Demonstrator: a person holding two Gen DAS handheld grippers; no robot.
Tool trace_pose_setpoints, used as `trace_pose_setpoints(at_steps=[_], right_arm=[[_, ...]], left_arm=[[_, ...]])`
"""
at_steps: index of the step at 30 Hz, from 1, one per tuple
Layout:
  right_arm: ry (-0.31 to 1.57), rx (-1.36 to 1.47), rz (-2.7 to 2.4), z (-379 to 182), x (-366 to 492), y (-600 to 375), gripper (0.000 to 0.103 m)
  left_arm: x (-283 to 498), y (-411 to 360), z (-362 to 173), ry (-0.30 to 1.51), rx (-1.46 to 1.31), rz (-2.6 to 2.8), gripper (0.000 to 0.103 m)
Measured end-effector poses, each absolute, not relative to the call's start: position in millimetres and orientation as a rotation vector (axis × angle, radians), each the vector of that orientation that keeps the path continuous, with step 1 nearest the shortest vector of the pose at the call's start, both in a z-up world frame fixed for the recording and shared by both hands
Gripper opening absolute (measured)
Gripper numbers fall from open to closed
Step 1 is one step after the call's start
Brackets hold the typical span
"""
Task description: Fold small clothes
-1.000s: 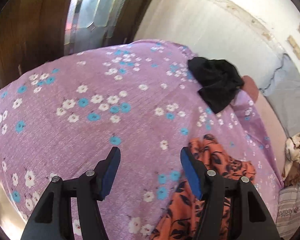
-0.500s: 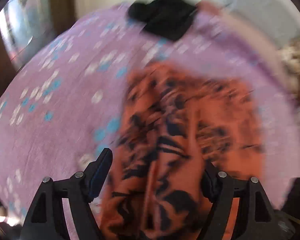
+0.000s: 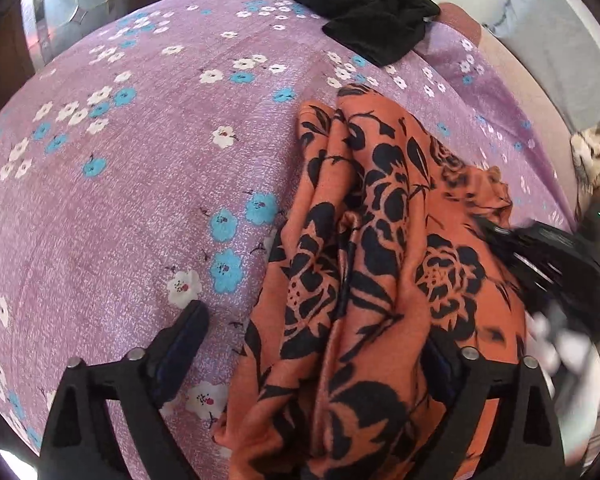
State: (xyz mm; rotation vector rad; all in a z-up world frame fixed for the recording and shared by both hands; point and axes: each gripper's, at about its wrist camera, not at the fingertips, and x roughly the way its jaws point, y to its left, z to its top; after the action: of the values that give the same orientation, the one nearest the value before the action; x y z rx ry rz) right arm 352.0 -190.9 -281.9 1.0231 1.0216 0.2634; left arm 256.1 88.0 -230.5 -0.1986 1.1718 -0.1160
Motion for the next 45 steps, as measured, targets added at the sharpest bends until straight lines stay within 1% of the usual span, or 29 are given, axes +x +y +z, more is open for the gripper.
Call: trace_pose_setpoints(at_steps=[2,4,5,10,12,15,17,19,20,22,23,27,31,34,37,40,42,45], right_arm=[[0.988,1.145,0.29,-292,352,-201,0.0],[0.987,1.067,0.292,-277,352,-197,0.001],[0.975,1.026,0.306,-267,354,-192,0.008],[0.945,0.905,0.462,-226,383,-146,0.008],[0.977,0.773,0.494,-214,396,-116,0.008],[1.123,0.593,0.516,-224,417,-70,0.009],[1.144,0.624,0.54,-230,428,-70,0.006],[1.169,0.7,0.546,-233,432,-78,0.005],[1.161,0.691,0.539,-229,429,-81,0.005],[1.11,0.614,0.518,-214,416,-83,0.006],[1.087,0.605,0.519,-208,405,-86,0.008],[0.984,0.631,0.561,-184,355,-111,0.008],[0.927,0.537,0.521,-161,307,-126,0.008],[0.92,0.461,0.47,-153,262,-143,0.008],[0.936,0.382,0.428,-160,228,-148,0.008],[1.031,0.352,0.408,-190,206,-145,0.008],[0.957,0.395,0.423,-199,195,-151,0.009],[0.945,0.458,0.435,-204,193,-160,0.008]], left_arm=[[253,84,-230,1.14,-0.158,-0.073,0.103],[250,84,-230,1.127,-0.15,-0.067,0.103],[250,85,-229,1.127,-0.152,-0.066,0.103],[247,83,-227,1.109,-0.136,-0.059,0.103],[245,84,-226,1.103,-0.129,-0.059,0.103],[246,80,-224,1.088,-0.1,-0.044,0.103],[246,79,-224,1.076,-0.08,-0.031,0.103],[246,80,-223,1.076,-0.081,-0.035,0.103],[246,79,-223,1.075,-0.08,-0.036,0.103],[245,78,-222,1.067,-0.065,-0.03,0.103],[244,77,-222,1.063,-0.058,-0.027,0.103],[241,74,-220,1.051,-0.041,-0.018,0.103],[238,71,-218,1.04,-0.028,-0.009,0.103],[232,69,-216,1.029,-0.014,0.001,0.103],[233,69,-216,1.022,-0.002,0.01,0.103],[234,68,-216,1.018,0.012,0.016,0.103],[235,66,-217,1.01,0.022,0.022,0.103],[234,64,-216,0.998,0.038,0.027,0.103]])
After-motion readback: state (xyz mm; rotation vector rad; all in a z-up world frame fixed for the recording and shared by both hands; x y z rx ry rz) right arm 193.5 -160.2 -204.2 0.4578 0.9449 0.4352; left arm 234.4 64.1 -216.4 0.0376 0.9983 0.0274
